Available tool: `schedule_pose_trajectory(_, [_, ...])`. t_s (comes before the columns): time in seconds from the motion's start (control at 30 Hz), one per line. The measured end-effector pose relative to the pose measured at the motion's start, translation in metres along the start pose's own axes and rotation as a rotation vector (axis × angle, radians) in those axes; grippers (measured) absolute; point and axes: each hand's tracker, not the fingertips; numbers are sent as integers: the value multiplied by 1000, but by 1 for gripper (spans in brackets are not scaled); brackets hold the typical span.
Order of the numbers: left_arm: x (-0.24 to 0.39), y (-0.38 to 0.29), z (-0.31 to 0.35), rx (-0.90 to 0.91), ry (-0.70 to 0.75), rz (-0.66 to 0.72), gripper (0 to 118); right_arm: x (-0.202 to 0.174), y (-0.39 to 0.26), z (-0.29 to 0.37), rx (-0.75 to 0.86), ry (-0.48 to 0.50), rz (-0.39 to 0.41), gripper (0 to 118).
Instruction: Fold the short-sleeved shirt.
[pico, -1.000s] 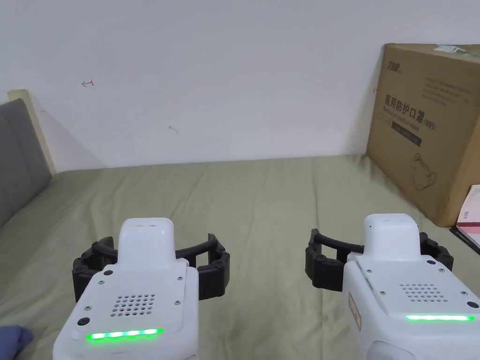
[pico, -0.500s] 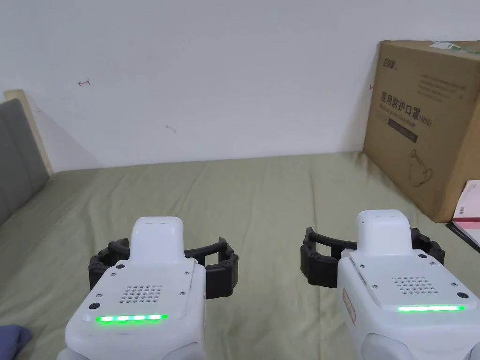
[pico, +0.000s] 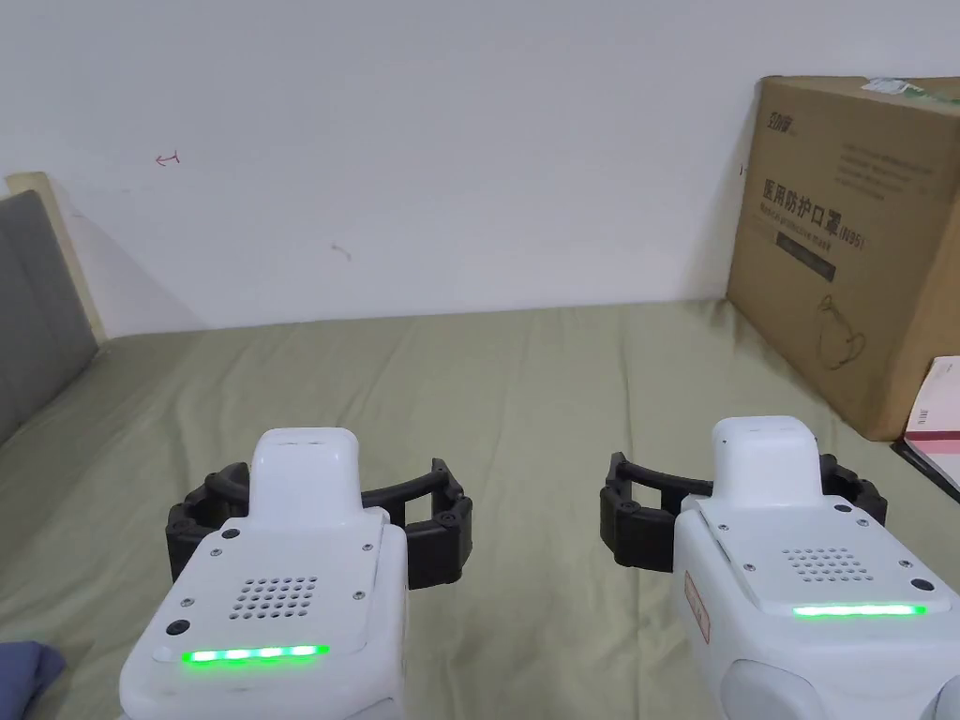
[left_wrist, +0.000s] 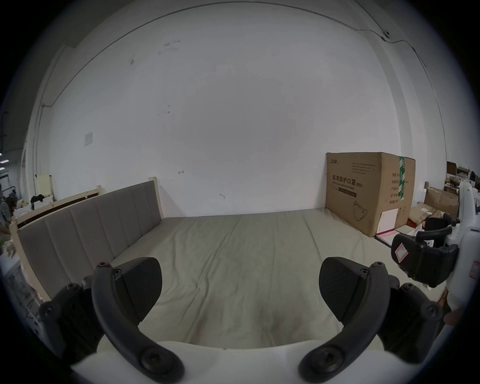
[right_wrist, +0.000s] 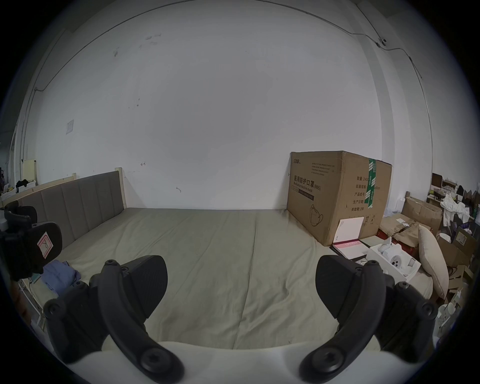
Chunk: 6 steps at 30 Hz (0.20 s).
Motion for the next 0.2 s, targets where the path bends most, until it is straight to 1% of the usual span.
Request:
schedule_pose_trajectory(0.07, [0,0,-2,-20,8,-3,118,0,0,0,-1,0,-1,114])
schedule_pose_trajectory(0.2, [-5,0,-5,-47,-33,30,118,0,-1,0,-3,-2,0,114])
